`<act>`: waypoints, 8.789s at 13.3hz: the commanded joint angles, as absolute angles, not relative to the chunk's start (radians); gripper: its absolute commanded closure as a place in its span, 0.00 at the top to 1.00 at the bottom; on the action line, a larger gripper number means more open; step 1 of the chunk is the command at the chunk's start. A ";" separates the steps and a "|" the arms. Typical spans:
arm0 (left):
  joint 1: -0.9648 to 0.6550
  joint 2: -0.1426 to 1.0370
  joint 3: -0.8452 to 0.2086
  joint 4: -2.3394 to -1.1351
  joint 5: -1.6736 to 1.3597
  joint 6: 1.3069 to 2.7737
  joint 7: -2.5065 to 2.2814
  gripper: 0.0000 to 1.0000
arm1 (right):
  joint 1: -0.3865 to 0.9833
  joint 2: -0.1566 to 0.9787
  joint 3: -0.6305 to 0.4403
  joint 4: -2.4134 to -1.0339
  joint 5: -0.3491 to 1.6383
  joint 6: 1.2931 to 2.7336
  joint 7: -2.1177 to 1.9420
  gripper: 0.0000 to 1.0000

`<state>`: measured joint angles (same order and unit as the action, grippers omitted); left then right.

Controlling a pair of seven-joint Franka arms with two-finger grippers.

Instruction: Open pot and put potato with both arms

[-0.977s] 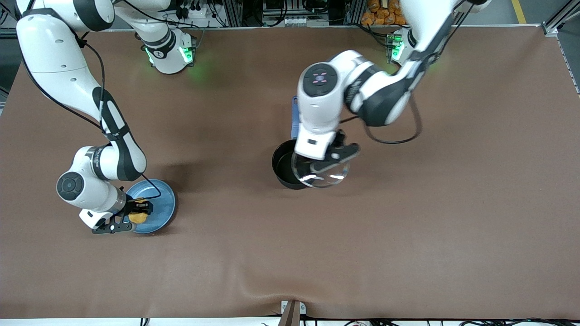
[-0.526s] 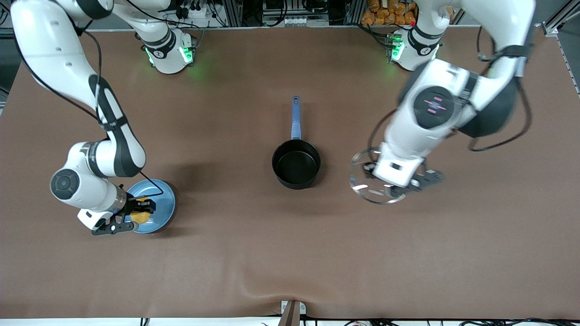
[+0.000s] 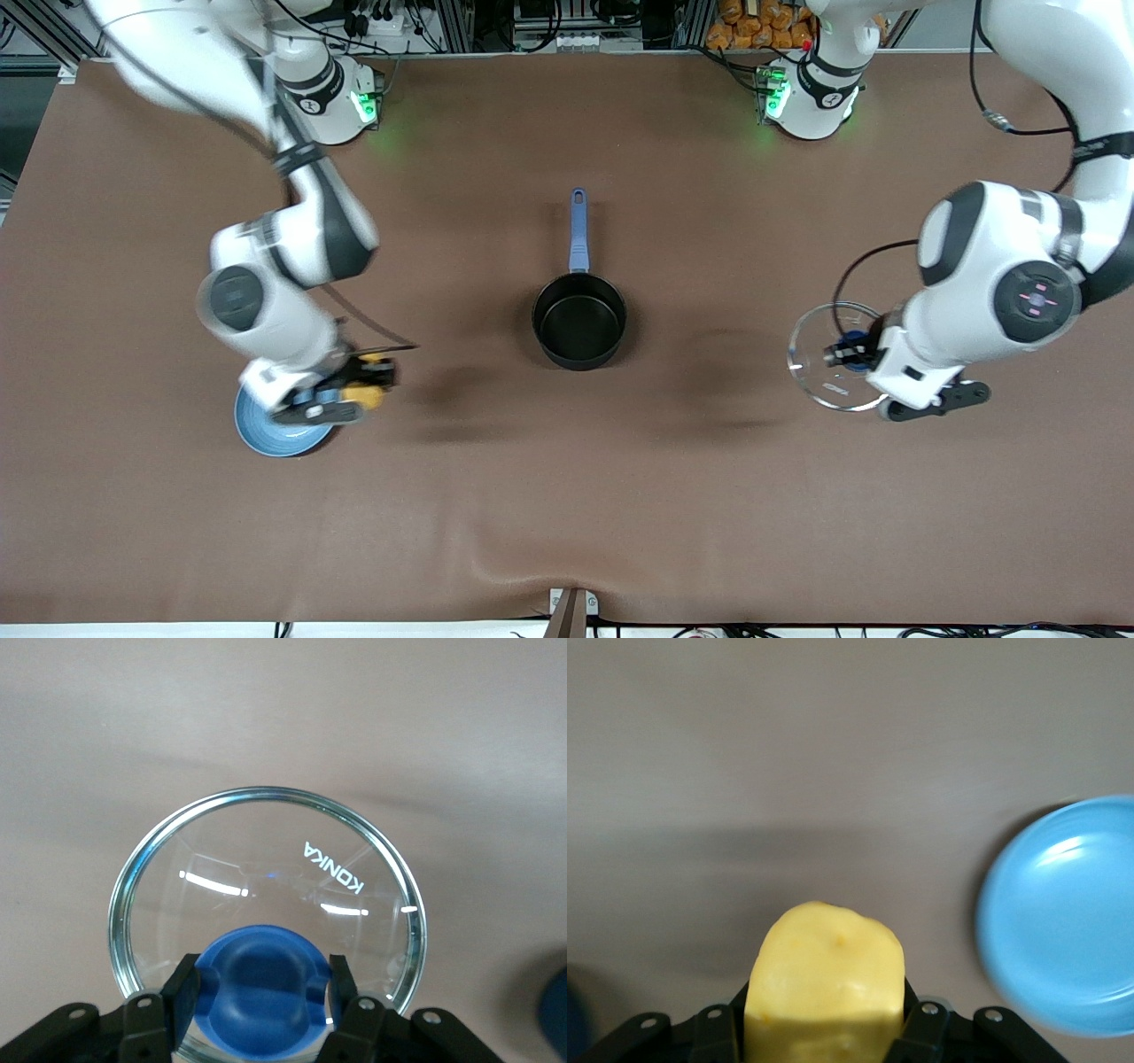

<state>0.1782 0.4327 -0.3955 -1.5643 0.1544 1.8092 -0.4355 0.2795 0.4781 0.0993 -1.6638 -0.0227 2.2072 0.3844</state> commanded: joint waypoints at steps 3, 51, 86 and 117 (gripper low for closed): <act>0.342 0.387 -0.449 -1.756 0.098 1.986 -0.226 0.00 | 0.481 0.535 0.083 -1.586 -0.048 2.215 0.690 0.00; 0.370 0.269 -0.492 -1.927 0.268 2.223 -0.308 1.00 | 0.744 0.759 0.075 -1.459 -0.264 2.352 1.011 0.73; -0.060 -0.066 -0.009 -1.585 -0.040 1.509 -0.201 1.00 | -0.060 0.155 0.083 -1.367 -0.012 1.470 0.087 1.00; -0.063 -0.052 -0.037 -1.575 -0.077 1.476 -0.212 1.00 | -0.043 0.055 0.083 -1.447 0.011 1.405 0.081 1.00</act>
<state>-0.0608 -0.0526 -0.0374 -1.5760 -0.0579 1.4805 -0.2109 -0.0452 0.0715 0.0826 -1.4471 -0.0055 1.4203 0.0859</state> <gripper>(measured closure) 0.000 0.000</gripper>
